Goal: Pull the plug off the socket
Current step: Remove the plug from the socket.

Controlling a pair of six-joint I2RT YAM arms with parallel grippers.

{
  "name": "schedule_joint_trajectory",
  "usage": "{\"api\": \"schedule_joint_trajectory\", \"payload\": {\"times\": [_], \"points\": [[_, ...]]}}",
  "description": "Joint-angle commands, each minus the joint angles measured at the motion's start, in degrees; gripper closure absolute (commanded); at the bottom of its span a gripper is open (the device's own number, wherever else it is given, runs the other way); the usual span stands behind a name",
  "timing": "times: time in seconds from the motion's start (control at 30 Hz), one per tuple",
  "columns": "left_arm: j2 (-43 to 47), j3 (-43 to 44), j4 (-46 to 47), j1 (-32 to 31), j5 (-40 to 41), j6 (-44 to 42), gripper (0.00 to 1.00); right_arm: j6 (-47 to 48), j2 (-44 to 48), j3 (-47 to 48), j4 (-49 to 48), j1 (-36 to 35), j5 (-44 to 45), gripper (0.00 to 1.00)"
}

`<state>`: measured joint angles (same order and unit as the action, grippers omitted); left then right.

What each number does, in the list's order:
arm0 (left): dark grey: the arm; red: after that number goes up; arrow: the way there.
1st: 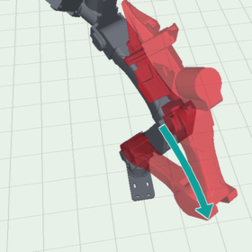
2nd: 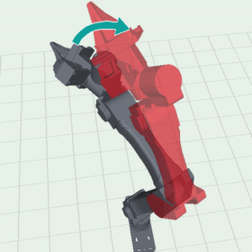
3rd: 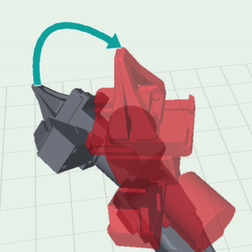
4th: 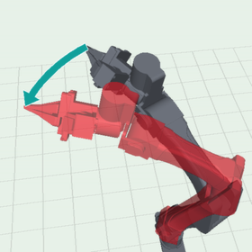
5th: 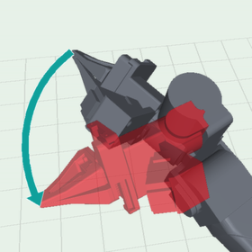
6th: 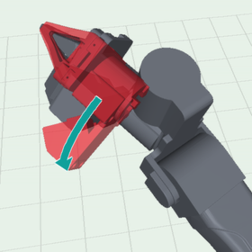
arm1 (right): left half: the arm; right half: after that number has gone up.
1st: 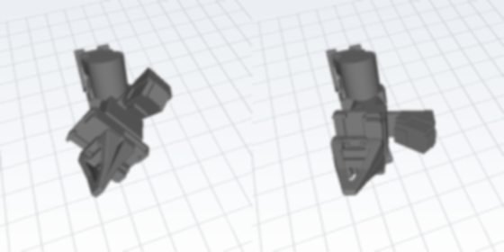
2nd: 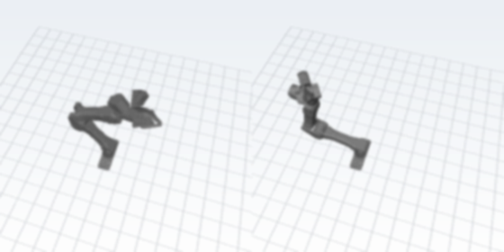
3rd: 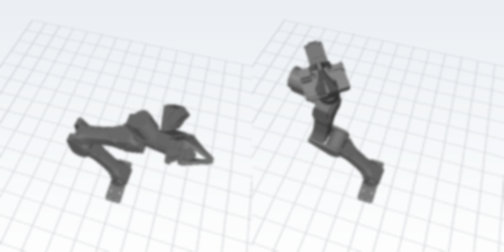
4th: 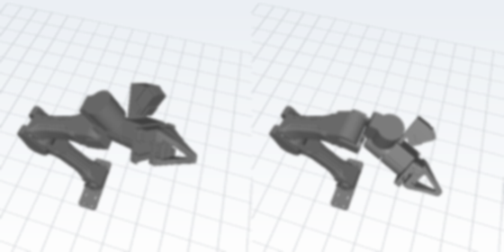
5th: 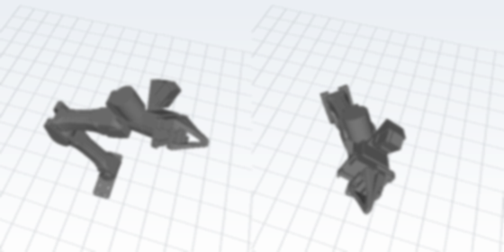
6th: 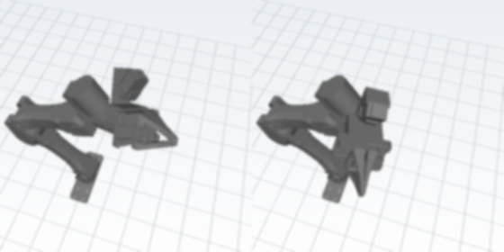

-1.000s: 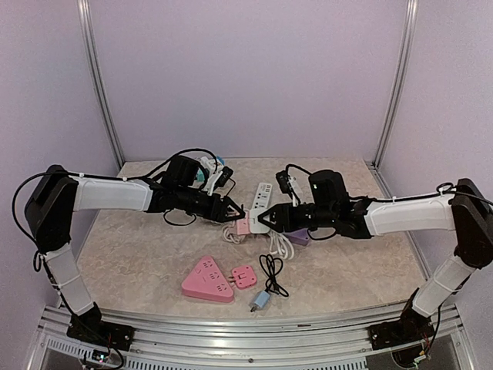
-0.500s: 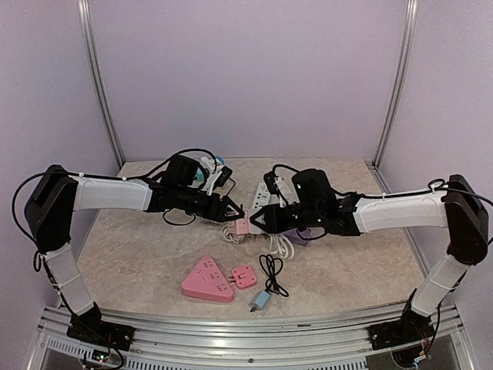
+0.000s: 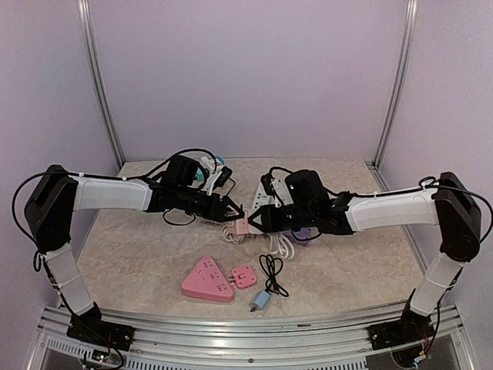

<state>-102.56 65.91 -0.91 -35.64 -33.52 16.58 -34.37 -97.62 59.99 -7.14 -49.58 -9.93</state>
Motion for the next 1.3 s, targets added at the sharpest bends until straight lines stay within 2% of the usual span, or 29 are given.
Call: {"api": "schedule_joint_trajectory", "payload": {"times": [0.0, 0.23, 0.63, 1.27], "points": [[3.8, 0.9, 1.6, 0.7, 0.0, 0.5, 0.66, -2.6, -1.9, 1.6, -0.5, -1.1, 0.9, 0.75], [3.6, 1.1, 1.4, 0.7, 0.2, 0.5, 0.66, -3.1, -2.6, 3.0, 1.8, -1.6, 2.6, 0.8], [3.8, 1.2, 1.4, 0.8, 0.0, 0.2, 0.66, -4.2, -2.9, 3.3, 2.2, -1.6, 3.8, 1.0], [4.3, 1.6, 1.4, 0.9, -1.6, -1.2, 0.66, -1.2, 0.4, -1.6, -3.9, 0.9, -3.2, 1.0]]}}
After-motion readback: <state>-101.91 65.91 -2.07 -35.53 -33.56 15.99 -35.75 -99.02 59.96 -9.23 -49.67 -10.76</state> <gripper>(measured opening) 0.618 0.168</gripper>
